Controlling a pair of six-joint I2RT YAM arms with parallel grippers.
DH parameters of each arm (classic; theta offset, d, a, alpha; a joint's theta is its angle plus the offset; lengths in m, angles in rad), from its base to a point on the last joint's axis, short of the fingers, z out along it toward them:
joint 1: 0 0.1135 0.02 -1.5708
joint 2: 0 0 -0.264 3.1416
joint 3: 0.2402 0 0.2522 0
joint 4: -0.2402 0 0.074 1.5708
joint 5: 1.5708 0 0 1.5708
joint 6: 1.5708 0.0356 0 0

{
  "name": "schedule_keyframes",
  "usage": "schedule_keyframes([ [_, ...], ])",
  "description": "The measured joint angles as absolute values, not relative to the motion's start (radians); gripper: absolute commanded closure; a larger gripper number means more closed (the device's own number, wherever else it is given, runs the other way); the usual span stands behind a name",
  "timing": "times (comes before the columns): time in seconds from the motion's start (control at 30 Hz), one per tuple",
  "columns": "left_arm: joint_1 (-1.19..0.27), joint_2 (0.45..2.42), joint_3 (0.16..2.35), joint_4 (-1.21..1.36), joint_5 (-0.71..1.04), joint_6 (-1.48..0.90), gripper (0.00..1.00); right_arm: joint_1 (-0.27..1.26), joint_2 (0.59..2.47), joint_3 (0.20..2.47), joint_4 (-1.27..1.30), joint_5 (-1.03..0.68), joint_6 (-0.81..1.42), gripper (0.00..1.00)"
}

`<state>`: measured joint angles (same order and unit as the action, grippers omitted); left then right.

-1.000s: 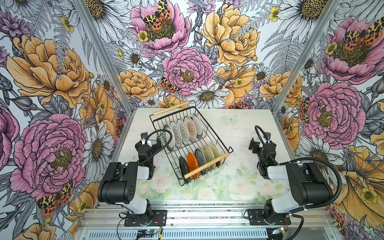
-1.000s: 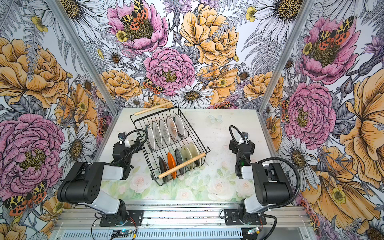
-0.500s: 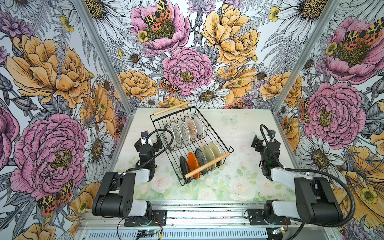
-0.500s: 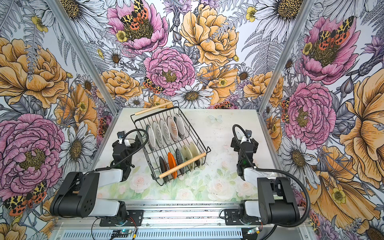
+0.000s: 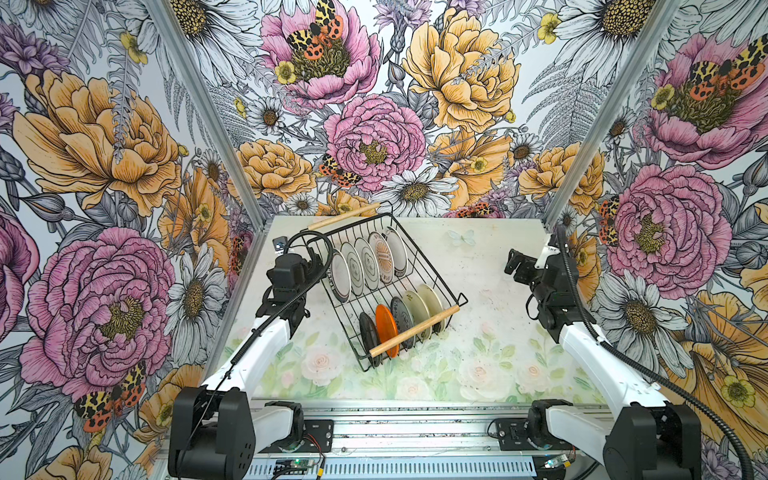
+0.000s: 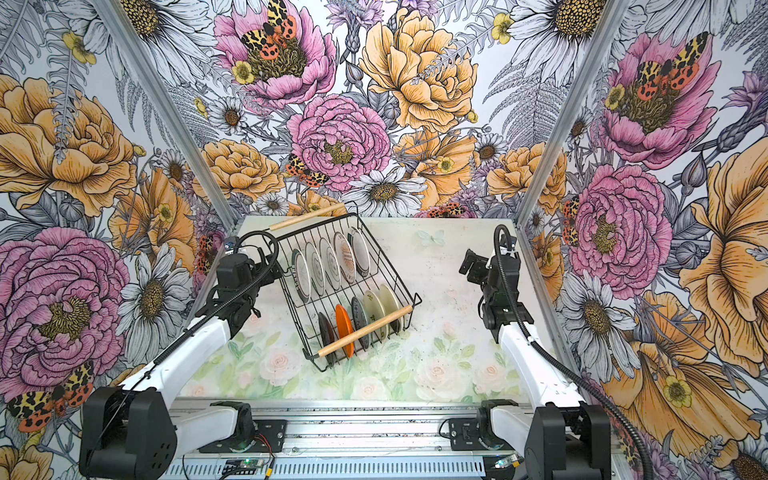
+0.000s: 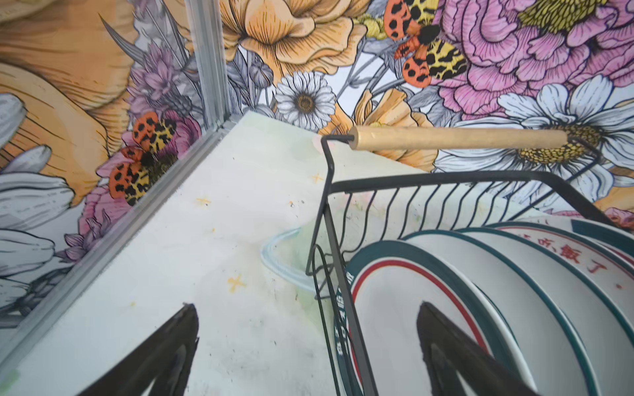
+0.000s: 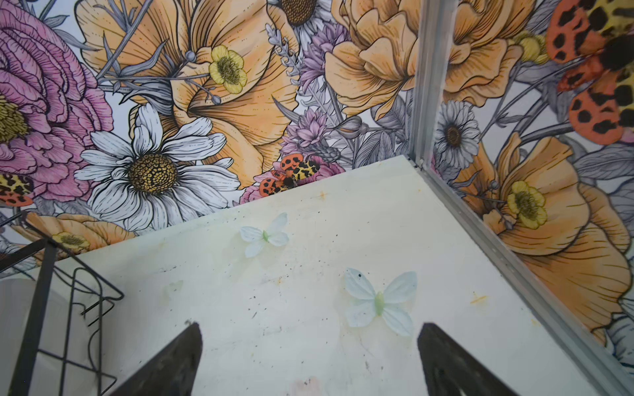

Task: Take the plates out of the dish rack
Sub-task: 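Raise both arms and move both grippers toward the dish rack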

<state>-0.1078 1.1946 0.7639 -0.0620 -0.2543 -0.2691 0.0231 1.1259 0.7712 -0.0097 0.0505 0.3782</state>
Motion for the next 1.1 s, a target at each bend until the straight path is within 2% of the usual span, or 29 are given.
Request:
schedule_keyframes([
  [0.27, -0.116, 1.192, 0.837, -0.290, -0.107, -0.420, 0.01, 0.176, 1.300, 1.022, -0.287, -0.128, 0.441, 0.01],
  [0.57, -0.123, 1.161, 0.837, -0.357, 0.019, -0.511, 0.01, 0.453, 1.544, 1.306, -0.485, -0.131, 0.344, 0.03],
  [0.77, -0.140, 1.160, 0.837, -0.379, 0.078, -0.545, 0.01, 0.492, 1.641, 1.420, -0.542, -0.117, 0.314, 0.14],
  [1.1, -0.181, 1.187, 0.838, -0.418, 0.123, -0.590, 0.01, 0.495, 1.779, 1.511, -0.625, -0.059, 0.287, 0.25],
])
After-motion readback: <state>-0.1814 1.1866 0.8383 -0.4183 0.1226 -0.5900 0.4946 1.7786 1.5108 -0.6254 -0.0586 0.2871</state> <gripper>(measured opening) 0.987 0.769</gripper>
